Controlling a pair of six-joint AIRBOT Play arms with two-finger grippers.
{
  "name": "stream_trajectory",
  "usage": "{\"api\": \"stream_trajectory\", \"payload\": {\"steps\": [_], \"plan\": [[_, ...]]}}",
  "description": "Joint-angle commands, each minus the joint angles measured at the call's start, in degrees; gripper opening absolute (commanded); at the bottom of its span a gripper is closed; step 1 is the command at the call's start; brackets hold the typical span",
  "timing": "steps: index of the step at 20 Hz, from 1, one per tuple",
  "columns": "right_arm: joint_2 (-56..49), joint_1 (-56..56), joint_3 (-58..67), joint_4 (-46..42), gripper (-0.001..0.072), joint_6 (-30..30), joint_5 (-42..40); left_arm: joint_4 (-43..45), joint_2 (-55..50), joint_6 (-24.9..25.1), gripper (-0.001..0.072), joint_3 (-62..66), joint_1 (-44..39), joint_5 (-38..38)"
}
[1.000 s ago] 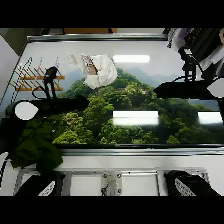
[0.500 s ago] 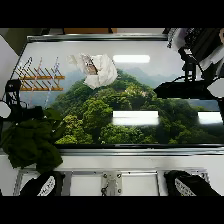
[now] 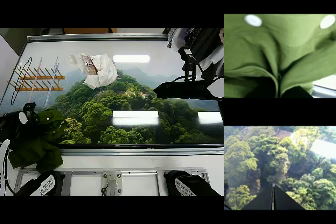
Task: Fold the clothes and pants, and hang the long-sleeved shirts on hangers.
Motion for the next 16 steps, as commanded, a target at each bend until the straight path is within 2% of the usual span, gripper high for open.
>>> {"api": "stream_trajectory", "payload": {"steps": [1, 5, 8, 12, 14, 16], "plan": [[-0.04, 0.04, 0.0, 0.0, 0.0021, 0.02, 0.0, -8.66, 3.93, 2.1, 0.0017, 1.92, -3.48, -0.85], [-0.04, 0.04, 0.0, 0.04, 0.0021, 0.04, -0.24, -15.08, 13.16, 1.36, 0.0016, 10.95, -22.36, -2.29], [-0.04, 0.04, 0.0, 0.26, 0.0021, 0.04, -0.2, -15.87, 13.68, -3.56, 0.0017, 17.57, -39.63, 1.7], [0.04, 0.02, 0.02, 5.81, 0.002, 1.46, 0.31, -15.85, 2.27, -5.38, 0.0017, 27.36, -55.47, 6.03], [0.9, -1.14, 0.74, 2.58, 0.0017, 0.59, -3.26, -15.89, -5.9, -5.38, 0.0017, 33.27, -58.42, 6.91], [2.62, -5.29, 1.14, -0.39, 0.0018, 3.58, -6.38, -16.04, -13.31, -6.49, 0.0019, 39.78, -58.8, 6.32]]}}
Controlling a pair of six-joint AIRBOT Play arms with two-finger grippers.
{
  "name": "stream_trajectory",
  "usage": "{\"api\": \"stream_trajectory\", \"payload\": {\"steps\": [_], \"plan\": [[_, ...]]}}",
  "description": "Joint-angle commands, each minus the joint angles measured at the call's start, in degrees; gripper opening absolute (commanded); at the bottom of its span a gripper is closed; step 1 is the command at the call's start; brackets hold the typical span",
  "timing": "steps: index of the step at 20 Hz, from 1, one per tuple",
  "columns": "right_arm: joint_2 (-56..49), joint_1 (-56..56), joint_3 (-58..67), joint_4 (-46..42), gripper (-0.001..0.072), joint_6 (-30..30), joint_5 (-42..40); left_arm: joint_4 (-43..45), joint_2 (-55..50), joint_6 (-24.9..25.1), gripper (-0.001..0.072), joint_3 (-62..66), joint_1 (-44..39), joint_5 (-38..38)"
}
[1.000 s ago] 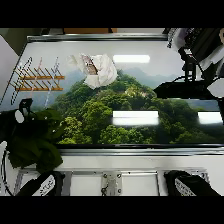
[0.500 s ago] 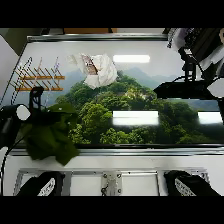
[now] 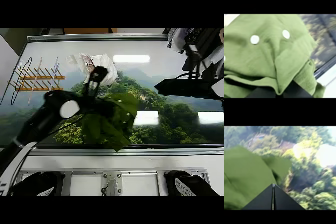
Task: Fold the clothes and pants, and hang the long-sleeved shirts on hangers.
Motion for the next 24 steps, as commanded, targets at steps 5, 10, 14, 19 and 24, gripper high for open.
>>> {"api": "stream_trajectory", "payload": {"steps": [5, 10, 14, 19, 24], "plan": [[4.13, -13.05, 0.48, -2.58, 0.0017, 2.78, 0.74, -0.22, -16.04, -9.49, 0.0684, 16.98, 2.19, -3.93], [4.15, -14.08, 0.31, -2.99, 0.0018, 2.73, 6.38, -3.41, -7.04, -17.94, 0.0686, -3.3, 14.91, -2.93], [4.09, -14.08, -0.13, -2.97, 0.0018, 2.78, 6.4, -23.85, -4.31, -12.28, 0.0686, -21.51, 23.08, 5.25], [2.27, -15.61, -3.67, -2.97, 0.0023, 3.89, 8.09, -46.6, -9.97, 4.94, 0.058, -24.37, 23.61, 6.99], [-8.15, -18.29, -14.12, -0.22, 0.0649, 4.9, 9.97, -39.69, -8.46, 5.27, 0.0017, -20.37, 25.94, 5.79]]}}
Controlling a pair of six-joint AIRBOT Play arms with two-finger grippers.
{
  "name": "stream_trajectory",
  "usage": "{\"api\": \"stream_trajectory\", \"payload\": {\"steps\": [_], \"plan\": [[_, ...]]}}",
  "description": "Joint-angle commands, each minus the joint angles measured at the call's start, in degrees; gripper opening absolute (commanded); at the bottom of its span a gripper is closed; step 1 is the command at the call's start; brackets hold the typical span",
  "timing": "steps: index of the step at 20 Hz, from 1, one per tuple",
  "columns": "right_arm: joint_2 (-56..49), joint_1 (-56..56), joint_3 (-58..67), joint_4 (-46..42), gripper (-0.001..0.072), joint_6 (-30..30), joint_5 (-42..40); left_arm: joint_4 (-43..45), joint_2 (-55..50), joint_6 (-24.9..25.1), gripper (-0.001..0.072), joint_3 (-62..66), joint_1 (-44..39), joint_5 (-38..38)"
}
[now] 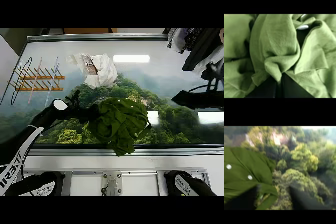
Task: Fold the clothes and pants, and hang the long-sleeved shirts on hangers.
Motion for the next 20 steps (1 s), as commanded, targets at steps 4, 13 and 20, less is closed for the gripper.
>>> {"api": "stream_trajectory", "payload": {"steps": [4, 13, 20], "plan": [[-19.45, 3.82, -7.3, 8.0, 0.0659, 0.57, -4.09, 6.38, 2.45, 2.12, 0.0017, 4.55, 2.64, -3.17], [-29.2, 20.35, -6.38, 19.45, 0.0496, -2.71, -14.62, 6.97, 0.85, 2.14, 0.0017, 4.5, 2.64, -5.05], [-13.14, 13.75, 19.85, 3.58, 0.0015, -5.22, 3.26, 6.82, 12.2, 2.12, 0.0017, 23.71, 9.2, -7.61]]}}
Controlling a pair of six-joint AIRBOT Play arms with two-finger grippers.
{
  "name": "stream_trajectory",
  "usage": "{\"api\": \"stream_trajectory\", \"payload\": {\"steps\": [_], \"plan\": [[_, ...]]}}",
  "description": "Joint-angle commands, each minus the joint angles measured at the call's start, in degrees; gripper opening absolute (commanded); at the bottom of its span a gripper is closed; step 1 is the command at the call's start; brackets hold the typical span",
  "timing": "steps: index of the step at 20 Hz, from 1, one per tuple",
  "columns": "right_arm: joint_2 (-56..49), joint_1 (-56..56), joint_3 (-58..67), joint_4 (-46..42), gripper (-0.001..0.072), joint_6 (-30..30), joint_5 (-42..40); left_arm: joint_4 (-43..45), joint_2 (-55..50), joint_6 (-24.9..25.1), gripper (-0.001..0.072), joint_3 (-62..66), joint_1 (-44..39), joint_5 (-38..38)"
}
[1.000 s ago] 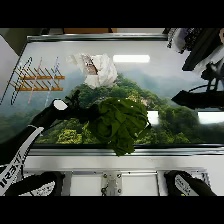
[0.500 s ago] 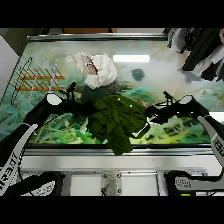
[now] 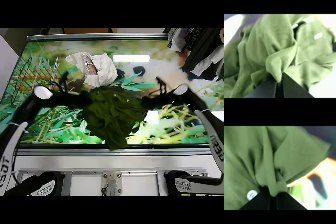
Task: Fold the clothes and pants, and hang the long-sleeved shirts on hangers.
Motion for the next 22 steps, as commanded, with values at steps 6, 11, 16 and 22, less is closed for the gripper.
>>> {"api": "stream_trajectory", "payload": {"steps": [6, 11, 16, 22], "plan": [[28.7, -4.22, 36.48, -8.98, 0.0015, 5.53, 10.23, 1.25, 17.27, 0.07, 0.0017, 38.99, 1.16, -1.51], [36.83, -3.98, 36.79, -8.46, 0.0015, 11.58, 7.32, 11.37, 19.71, -1.36, 0.0017, 44.09, -3.61, -0.48], [31.54, -3.91, 36.41, -8.48, 0.0015, 16.04, 17.27, 16.9, 12.02, -2.86, 0.0017, 44.04, -4.15, -8.02], [13.16, 3.3, 28.79, -8.81, 0.0017, 12.9, 26.36, 23.39, -3.85, -4.55, 0.0017, 38.1, -4.15, -23.96]]}}
